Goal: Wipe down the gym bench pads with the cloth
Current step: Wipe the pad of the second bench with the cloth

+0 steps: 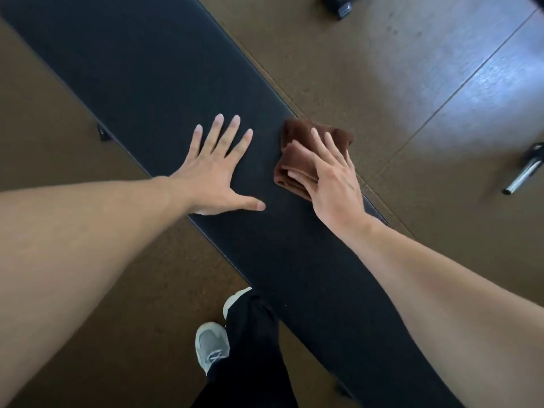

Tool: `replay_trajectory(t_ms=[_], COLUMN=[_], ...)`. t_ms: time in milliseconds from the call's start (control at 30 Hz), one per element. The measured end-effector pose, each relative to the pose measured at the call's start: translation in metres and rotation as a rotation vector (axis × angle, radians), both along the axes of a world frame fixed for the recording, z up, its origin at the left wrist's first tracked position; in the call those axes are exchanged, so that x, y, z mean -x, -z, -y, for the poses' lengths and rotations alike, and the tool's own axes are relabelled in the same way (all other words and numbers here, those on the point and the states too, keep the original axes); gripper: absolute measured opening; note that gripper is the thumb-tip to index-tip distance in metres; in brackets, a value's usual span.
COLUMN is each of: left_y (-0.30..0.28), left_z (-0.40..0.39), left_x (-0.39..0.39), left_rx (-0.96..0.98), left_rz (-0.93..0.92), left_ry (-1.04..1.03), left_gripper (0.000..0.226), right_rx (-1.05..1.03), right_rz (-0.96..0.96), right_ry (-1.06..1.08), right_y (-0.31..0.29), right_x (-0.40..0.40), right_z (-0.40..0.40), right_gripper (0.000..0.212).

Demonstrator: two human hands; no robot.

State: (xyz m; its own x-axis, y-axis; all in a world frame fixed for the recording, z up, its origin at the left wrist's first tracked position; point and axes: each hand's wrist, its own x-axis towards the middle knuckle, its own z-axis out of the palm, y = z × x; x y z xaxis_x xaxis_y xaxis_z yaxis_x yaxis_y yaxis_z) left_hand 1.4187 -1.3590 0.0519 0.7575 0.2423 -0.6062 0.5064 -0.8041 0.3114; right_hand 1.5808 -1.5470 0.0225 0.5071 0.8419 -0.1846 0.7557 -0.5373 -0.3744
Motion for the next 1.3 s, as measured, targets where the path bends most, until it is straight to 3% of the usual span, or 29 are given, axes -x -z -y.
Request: replay_trajectory(t_ms=[167, 267, 433, 600, 700, 800, 967, 1100, 1300], left_y=[0.003, 0.006, 0.015, 0.018, 0.017, 0.018, 0.026, 0.037, 0.046], left_z=[0.04, 0.038, 0.034, 0.038, 0.039, 0.052, 0.117, 0.156, 0.186], left_x=[0.054, 0.055, 0.051, 0.055, 0.073, 0.102, 0.148, 0.167, 0.188], left_rx=[-0.032, -0.019, 0.002, -0.041, -0.086, -0.175, -0.157, -0.101, -0.079], left_rz=[-0.014, -0.019, -0.055, 0.026, 0.099, 0.11, 0.243, 0.233, 0.147], left_ry=[0.026, 0.033, 0.045, 0.021, 0.03, 0.02, -0.283, -0.414, -0.742], left_gripper=[0.15, 0.161, 0.172, 0.171, 0.16, 0.137, 0.093, 0.081, 0.098], right_rx=[0.09, 0.205, 0.284, 0.248, 0.154, 0.128, 0.22, 0.205, 0.193], right_rz=[0.02, 0.107, 0.109, 0.049, 0.049, 0.086, 0.175, 0.204, 0.251], right_ry=[-0.257, -0.31, -0.2, -0.091, -0.189, -0.378, -0.646, -0.761, -0.718], right_y=[-0.015, -0.017, -0.004, 0.002, -0.001, -0.009, -0.008, -0.01, 0.004], right_x=[0.051, 0.065, 0.05, 0.035, 0.045, 0.079, 0.116, 0.101, 0.139], right_z=[0.11, 0.125, 0.047, -0.043, -0.019, 0.055, 0.164, 0.101, -0.05], right_gripper=[0.059, 0.065, 0.085, 0.084, 0.067, 0.064, 0.067, 0.07, 0.076])
